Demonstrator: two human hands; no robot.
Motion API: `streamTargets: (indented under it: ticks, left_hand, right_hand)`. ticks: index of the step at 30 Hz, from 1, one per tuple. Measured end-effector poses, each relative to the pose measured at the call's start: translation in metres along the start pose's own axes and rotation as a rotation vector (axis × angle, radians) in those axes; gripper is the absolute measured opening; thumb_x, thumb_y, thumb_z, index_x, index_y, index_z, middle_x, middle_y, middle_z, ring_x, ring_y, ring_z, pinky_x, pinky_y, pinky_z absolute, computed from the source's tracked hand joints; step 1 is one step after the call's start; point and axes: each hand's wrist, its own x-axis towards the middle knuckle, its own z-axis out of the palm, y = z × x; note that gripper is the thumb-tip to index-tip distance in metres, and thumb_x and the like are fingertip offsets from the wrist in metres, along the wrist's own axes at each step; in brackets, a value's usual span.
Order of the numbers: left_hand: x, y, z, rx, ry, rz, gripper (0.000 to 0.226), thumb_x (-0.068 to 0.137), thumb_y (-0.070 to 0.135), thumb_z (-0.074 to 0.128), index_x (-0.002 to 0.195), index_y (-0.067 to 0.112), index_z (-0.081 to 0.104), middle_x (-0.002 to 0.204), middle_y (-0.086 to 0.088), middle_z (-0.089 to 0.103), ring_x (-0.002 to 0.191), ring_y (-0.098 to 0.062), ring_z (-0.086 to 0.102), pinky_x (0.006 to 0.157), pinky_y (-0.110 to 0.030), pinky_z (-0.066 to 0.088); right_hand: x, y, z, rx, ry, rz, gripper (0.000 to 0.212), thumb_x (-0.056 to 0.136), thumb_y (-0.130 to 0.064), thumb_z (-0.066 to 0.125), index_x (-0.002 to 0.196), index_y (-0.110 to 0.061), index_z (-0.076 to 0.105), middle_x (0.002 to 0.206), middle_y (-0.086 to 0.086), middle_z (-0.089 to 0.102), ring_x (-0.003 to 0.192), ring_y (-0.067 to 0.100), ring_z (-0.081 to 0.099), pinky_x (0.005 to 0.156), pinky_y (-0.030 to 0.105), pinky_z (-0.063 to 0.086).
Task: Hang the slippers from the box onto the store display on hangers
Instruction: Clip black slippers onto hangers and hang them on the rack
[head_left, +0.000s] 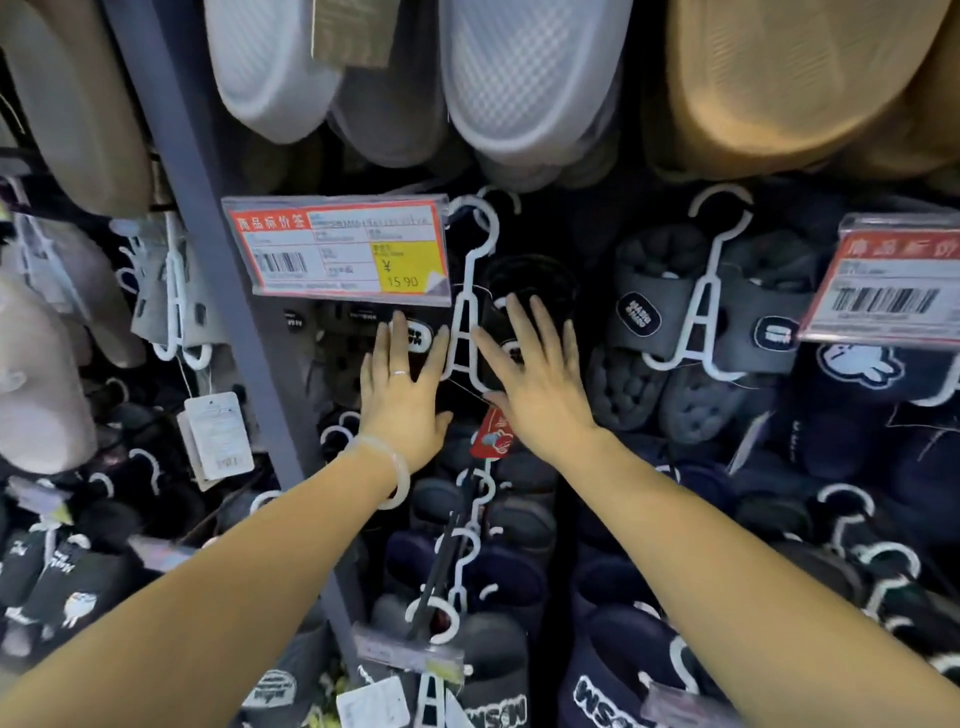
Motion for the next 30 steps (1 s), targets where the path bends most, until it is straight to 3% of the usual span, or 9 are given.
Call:
streamTargets:
  ticks: [4,13,17,22,30]
  left_hand:
    - [0.008,0.001,0.007,0.011,-0.013,-0.009,0.092,0.082,0.031,0.064,0.148,0.027,-0.001,0.153,-0.021,-0.017,0.142,-0.039,-0.013,0.117,-0.051,0.003]
    - [0.0,0.005,-0.004,0.008,-0.024,-0.012,0.092,0.081,0.032,0.064,0.148,0.026,0.002,0.154,-0.019,-0.014,0.143,-0.036,-0.011,0.116,-0.05,-0.001]
    - [-0.022,0.017,-0.014,-0.041,-0.042,0.025,0.09,0.081,0.034,0.064,0.148,0.026,0.004,0.155,-0.018,-0.011,0.144,-0.035,-0.009,0.116,-0.049,0.0]
    - [-0.065,0.045,-0.035,-0.12,-0.14,0.125,0.085,0.086,0.036,0.058,0.148,0.027,0.0,0.155,-0.014,-0.018,0.144,-0.03,-0.016,0.117,-0.046,-0.002]
    - [-0.164,0.113,-0.054,-0.206,-0.301,0.335,0.085,0.085,0.039,0.058,0.148,0.026,0.001,0.155,-0.015,-0.016,0.144,-0.032,-0.011,0.118,-0.046,0.004]
  right_hand:
    - [0.007,0.009,0.002,0.046,-0.026,0.007,0.075,0.061,-0.028,0.083,0.128,-0.014,0.051,0.143,0.021,0.042,0.132,0.041,0.039,0.098,0.063,0.034]
    - [0.002,0.006,-0.014,0.028,-0.085,0.024,0.085,0.058,-0.032,0.084,0.133,-0.012,0.048,0.147,0.021,0.035,0.136,0.04,0.032,0.105,0.06,0.026]
    - [-0.02,-0.006,-0.037,0.029,-0.167,0.049,0.079,0.068,-0.027,0.078,0.137,-0.013,0.041,0.151,0.019,0.027,0.14,0.039,0.023,0.11,0.057,0.02]
    - [-0.069,-0.021,-0.081,0.011,-0.323,0.118,0.071,0.087,-0.023,0.059,0.147,-0.017,0.021,0.158,0.013,-0.003,0.145,0.032,-0.007,0.116,0.048,-0.004]
    - [-0.193,-0.036,-0.17,-0.061,-0.535,0.293,0.071,0.091,-0.024,0.055,0.148,-0.018,0.014,0.157,0.013,-0.01,0.145,0.031,-0.011,0.117,0.047,-0.003]
